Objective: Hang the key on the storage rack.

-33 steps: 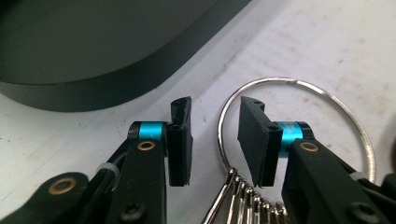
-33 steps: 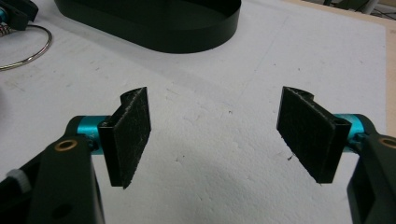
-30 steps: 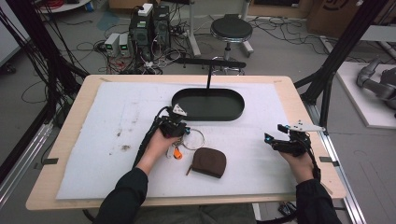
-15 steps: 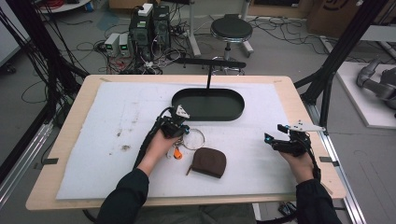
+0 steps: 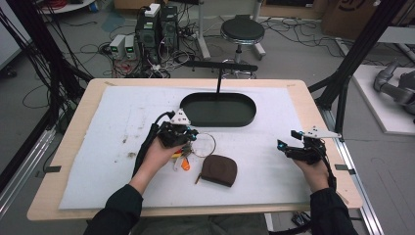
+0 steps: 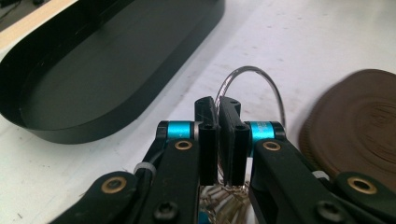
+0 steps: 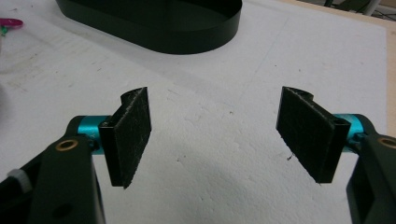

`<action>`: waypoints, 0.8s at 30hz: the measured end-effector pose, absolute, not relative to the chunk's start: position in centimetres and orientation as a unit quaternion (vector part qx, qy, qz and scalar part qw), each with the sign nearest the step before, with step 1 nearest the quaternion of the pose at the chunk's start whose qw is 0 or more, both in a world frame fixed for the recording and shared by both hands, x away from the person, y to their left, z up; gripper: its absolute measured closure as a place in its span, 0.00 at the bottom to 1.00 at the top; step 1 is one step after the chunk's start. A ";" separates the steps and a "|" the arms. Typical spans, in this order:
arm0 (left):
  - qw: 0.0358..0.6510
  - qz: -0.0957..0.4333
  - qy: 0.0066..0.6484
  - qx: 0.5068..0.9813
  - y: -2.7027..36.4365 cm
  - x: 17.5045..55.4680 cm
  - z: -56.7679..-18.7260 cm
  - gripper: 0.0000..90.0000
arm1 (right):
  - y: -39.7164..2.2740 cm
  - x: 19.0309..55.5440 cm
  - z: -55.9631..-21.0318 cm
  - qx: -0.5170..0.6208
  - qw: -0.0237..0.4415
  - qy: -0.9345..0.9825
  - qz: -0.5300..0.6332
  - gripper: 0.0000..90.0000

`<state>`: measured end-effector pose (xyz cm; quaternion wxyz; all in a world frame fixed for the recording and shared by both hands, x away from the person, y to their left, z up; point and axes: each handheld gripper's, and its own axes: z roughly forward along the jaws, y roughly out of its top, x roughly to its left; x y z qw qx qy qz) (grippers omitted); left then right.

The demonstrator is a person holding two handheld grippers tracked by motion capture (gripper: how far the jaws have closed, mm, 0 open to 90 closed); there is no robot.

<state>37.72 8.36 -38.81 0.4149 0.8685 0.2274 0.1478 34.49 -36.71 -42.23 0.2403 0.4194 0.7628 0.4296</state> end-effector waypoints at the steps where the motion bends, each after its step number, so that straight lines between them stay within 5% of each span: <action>1: 0.416 0.148 0.223 0.869 8.5 37.4 -38.7 0.96 | -36.7 34.5 -42.2 0.420 0.240 0.763 0.429 0.30; 24: 0.428 0.088 0.190 0.879 9.2 36.5 -39.7 0.90 | -36.7 34.6 -42.4 0.421 0.236 0.765 0.427 0.30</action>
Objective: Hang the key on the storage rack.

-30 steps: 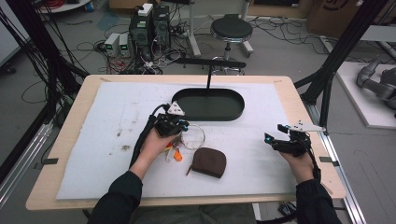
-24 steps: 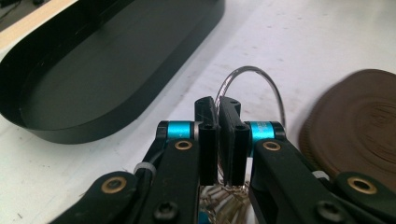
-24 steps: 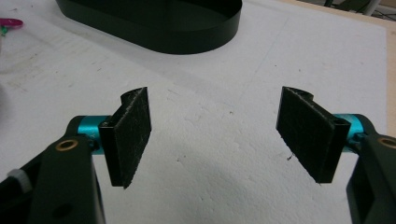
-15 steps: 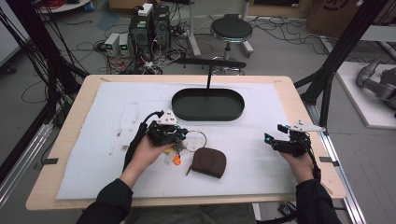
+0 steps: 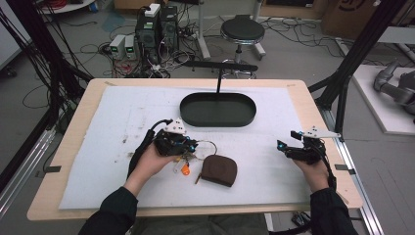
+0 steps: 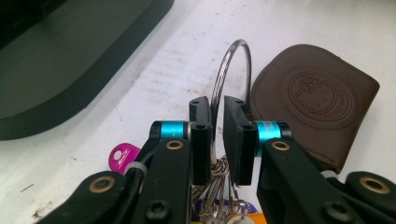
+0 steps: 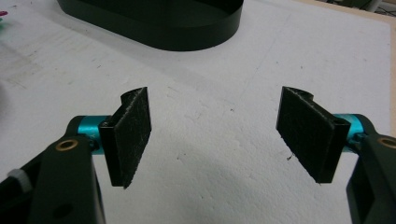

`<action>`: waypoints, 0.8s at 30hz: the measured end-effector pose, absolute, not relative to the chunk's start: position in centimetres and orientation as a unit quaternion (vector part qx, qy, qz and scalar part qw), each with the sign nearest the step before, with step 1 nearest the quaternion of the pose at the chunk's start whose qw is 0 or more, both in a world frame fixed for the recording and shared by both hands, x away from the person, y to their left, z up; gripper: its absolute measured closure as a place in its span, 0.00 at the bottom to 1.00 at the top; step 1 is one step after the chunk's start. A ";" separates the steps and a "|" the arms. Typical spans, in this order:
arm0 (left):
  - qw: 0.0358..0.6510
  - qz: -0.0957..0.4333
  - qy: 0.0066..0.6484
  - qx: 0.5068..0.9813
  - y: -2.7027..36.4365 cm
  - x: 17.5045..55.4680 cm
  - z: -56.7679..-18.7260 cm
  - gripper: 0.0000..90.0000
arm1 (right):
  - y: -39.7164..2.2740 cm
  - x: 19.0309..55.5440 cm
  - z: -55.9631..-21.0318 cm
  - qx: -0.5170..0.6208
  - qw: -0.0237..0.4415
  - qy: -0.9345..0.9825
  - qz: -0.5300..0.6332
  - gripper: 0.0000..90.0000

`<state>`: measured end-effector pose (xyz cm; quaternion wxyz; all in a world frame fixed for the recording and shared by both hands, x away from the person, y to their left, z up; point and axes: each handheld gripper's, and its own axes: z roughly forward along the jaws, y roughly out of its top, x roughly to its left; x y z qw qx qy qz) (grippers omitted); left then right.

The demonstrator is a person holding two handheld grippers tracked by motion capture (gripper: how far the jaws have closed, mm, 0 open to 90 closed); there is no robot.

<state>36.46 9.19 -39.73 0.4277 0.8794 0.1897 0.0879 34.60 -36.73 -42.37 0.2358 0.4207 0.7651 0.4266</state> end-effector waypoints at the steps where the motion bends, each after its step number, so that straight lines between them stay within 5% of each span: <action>1: 0.423 0.088 0.189 0.882 9.1 36.5 -39.8 0.91 | -36.7 34.6 -42.4 0.421 0.236 0.765 0.427 0.30; 24: 0.481 0.116 0.200 0.846 10.6 36.2 -37.7 0.96 | -36.8 34.6 -42.4 0.422 0.238 0.764 0.427 0.30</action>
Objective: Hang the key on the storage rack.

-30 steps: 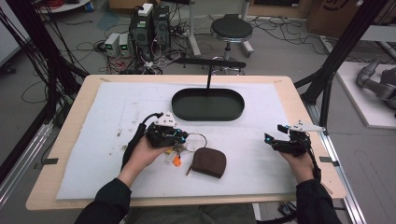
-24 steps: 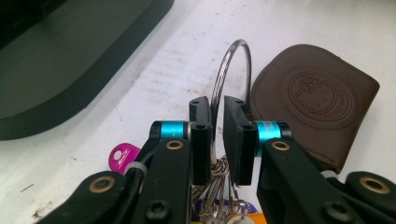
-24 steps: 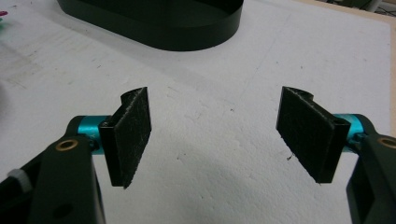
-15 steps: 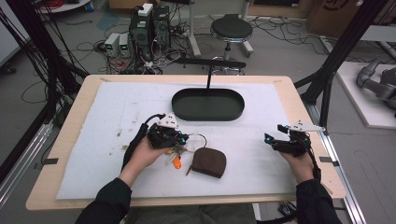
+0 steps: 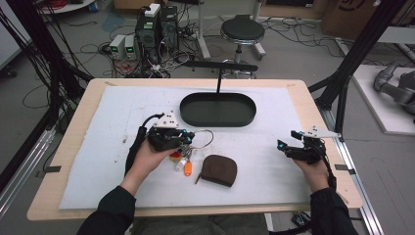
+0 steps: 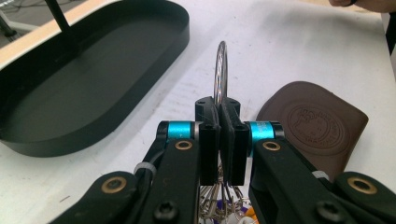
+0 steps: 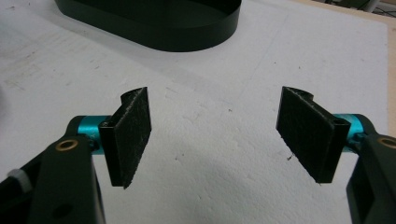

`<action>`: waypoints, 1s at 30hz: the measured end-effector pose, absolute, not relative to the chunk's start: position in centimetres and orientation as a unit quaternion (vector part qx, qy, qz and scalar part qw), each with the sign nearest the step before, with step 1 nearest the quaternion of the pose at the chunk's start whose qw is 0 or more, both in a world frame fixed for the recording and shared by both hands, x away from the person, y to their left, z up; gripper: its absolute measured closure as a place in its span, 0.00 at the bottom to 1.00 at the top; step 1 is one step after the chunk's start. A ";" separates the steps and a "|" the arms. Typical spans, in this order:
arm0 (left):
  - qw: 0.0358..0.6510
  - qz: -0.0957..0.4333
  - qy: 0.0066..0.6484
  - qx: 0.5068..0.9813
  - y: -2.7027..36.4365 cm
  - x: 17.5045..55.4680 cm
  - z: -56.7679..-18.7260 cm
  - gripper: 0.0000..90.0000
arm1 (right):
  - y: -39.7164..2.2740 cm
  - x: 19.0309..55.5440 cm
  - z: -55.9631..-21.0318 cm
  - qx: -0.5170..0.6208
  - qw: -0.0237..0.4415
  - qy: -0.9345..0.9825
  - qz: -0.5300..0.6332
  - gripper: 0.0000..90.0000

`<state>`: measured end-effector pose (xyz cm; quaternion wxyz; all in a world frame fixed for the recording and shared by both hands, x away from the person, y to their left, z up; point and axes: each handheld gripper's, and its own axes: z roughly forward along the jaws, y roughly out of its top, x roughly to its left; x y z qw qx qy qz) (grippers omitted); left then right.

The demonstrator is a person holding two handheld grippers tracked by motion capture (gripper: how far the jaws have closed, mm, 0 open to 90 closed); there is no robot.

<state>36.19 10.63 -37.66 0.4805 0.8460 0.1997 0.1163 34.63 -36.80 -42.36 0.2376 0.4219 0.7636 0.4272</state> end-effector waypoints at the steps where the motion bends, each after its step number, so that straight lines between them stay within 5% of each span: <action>1: 0.484 0.117 0.201 0.844 10.7 36.2 -37.6 0.96 | -36.8 34.6 -42.4 0.422 0.238 0.764 0.427 0.30; 30: 0.543 0.156 0.206 0.799 11.8 36.4 -34.0 0.96 | -36.9 34.6 -42.3 0.421 0.241 0.763 0.427 0.30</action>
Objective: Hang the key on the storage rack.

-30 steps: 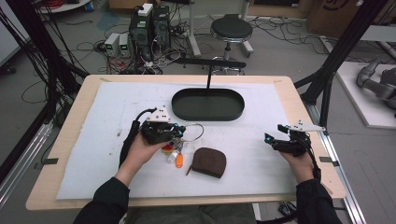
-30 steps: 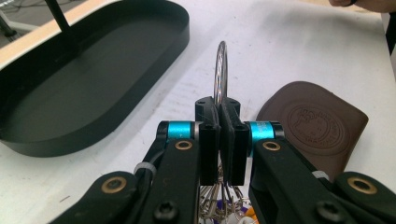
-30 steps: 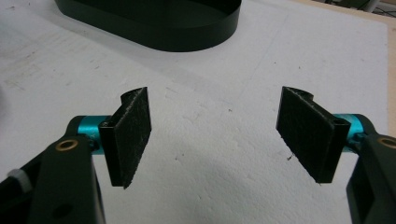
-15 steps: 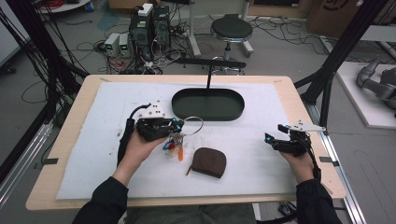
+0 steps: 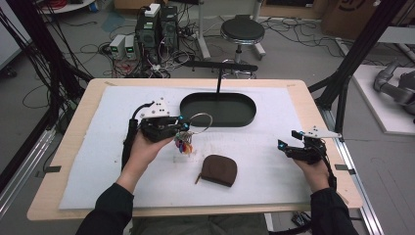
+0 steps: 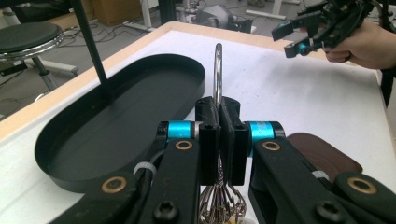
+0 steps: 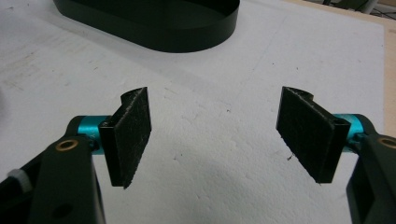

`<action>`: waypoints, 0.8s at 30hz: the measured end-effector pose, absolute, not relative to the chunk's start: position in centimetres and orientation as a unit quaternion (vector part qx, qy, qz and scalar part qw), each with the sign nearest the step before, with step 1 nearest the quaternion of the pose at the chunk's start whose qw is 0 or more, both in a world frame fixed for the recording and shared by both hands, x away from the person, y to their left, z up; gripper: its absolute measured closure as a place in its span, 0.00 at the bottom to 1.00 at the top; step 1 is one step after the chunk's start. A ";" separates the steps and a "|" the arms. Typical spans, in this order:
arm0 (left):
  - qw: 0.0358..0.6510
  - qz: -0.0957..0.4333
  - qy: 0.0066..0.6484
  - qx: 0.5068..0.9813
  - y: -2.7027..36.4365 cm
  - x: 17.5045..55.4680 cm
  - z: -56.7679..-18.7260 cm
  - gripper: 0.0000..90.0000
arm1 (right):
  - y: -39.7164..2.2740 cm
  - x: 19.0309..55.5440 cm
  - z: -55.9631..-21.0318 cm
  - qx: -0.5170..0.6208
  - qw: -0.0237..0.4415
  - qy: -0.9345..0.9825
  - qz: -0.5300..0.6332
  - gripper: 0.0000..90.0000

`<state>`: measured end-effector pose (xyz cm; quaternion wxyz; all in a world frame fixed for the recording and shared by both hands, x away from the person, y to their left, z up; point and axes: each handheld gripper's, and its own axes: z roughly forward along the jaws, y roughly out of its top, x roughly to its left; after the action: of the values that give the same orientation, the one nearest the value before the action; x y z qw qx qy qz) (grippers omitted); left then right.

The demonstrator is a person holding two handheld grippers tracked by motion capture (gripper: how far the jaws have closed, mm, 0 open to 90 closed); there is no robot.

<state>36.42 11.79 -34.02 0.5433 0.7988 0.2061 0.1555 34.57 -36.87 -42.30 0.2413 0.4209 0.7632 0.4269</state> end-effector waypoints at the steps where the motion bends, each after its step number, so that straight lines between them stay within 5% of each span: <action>1: 0.546 0.156 0.207 0.797 11.8 36.6 -33.9 0.96 | -36.9 34.6 -42.3 0.421 0.241 0.763 0.427 0.30; 24: 0.548 0.186 0.233 0.781 12.4 39.7 -30.7 0.96 | -36.8 34.6 -42.3 0.421 0.239 0.764 0.427 0.30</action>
<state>39.72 12.43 -30.65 0.5483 0.7815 0.2329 0.1857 34.63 -36.82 -42.34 0.2393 0.4207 0.7638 0.4269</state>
